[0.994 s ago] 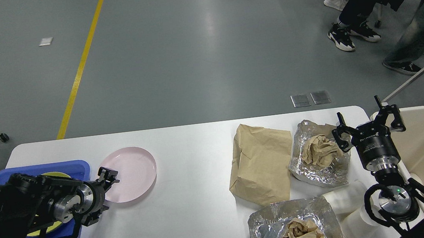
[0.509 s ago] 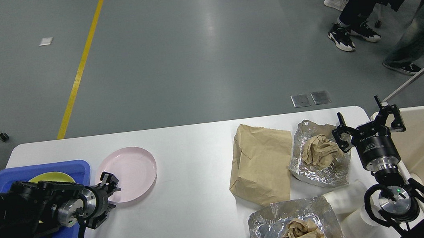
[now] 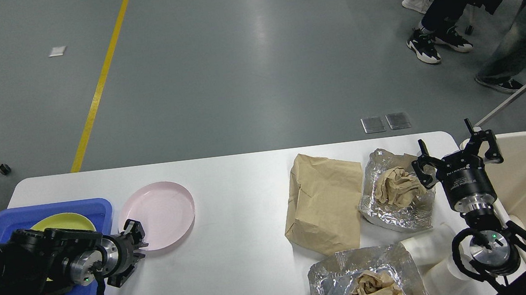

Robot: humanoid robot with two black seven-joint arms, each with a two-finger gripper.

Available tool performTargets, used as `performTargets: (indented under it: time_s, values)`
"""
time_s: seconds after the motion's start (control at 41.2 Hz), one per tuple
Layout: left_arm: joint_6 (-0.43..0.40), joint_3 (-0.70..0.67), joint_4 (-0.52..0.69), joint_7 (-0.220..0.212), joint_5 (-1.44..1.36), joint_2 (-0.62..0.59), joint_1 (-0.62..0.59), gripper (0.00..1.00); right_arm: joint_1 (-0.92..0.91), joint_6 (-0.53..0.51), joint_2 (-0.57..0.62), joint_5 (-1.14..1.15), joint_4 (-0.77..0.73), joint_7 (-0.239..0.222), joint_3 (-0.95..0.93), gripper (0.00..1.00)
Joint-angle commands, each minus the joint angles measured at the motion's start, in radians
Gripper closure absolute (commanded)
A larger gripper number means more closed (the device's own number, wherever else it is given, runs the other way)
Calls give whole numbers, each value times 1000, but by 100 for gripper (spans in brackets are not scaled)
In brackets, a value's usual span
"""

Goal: Tidy desktop
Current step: 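Grasp the pink plate rim with the left gripper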

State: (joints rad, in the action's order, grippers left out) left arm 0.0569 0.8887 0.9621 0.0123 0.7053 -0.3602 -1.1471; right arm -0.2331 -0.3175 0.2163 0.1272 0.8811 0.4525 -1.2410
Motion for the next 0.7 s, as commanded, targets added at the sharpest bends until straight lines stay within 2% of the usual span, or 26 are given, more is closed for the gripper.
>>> performTargets:
  time_s: [0.0,0.145,0.218,0.364,0.558,0.679]
  values:
    - [0,-7,3,0,0,-2,3,85,0,0,0,0,-1,0,0,0]
    - [0,-7,3,0,0,-6,3,92,0,0,0,0,1,0,0,0]
    - [-12,-7,6,0,0,-8,3,99,0,0,0,0,-1,0,0,0]
    - [-60,-7,7,0,0,-20,3,100,0,0,0,0,-1,0,0,0]
    - [-83,-4,47,-15,-1,-45,-28,100,0,0,0,0,-1,0,0,0]
    - [-89,22,141,-57,-12,-101,-135,100,-2,0,0,0,-1,2,0,0]
